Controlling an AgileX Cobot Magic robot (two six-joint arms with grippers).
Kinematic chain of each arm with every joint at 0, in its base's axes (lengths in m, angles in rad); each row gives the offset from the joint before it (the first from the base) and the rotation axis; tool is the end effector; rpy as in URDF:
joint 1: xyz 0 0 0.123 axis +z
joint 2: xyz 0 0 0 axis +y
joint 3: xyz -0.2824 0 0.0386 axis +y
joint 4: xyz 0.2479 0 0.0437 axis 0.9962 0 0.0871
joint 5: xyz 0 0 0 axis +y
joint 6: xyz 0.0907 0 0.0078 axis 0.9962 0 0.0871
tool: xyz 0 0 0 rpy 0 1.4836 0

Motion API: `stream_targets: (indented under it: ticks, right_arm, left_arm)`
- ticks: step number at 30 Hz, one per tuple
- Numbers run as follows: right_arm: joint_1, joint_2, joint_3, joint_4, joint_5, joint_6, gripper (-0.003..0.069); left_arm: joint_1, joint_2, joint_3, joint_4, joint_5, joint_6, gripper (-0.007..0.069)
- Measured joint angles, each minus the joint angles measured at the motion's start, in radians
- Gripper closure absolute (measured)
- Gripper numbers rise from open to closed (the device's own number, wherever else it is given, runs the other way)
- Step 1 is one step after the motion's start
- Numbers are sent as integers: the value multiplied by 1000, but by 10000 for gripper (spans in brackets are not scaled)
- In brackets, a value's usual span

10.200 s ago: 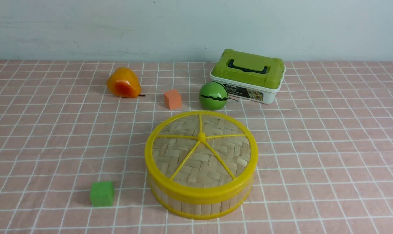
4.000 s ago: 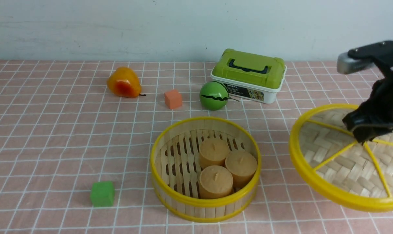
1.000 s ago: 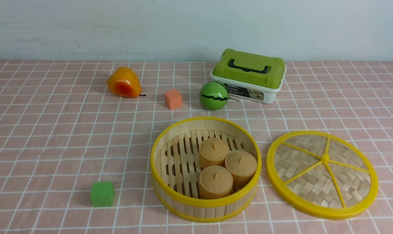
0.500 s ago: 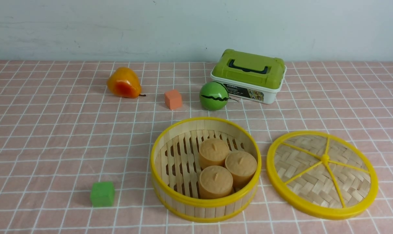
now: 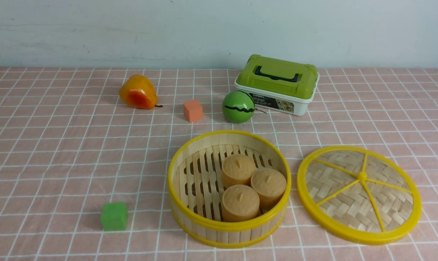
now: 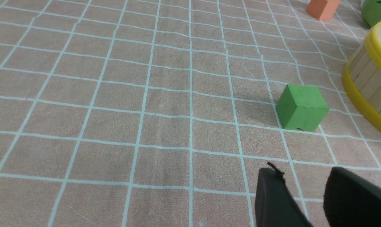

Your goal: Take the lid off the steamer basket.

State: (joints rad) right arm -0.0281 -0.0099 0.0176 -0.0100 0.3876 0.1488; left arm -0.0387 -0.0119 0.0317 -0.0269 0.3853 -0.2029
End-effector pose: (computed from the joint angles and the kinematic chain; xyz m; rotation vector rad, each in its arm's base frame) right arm 0.0521 -0.0018 0.1729 0.1599 1.8727 0.0730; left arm 0.0522 -0.0029 0.1685 -0.1719 1.8853 -0.1915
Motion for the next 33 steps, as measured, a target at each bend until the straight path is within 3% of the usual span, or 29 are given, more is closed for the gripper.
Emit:
stream_targets:
  ticks: [33]
  right_arm:
    - [-1, 0, 0, 2, 0, 0, 644]
  left_arm:
    - [0, 0, 0, 0, 0, 0, 386]
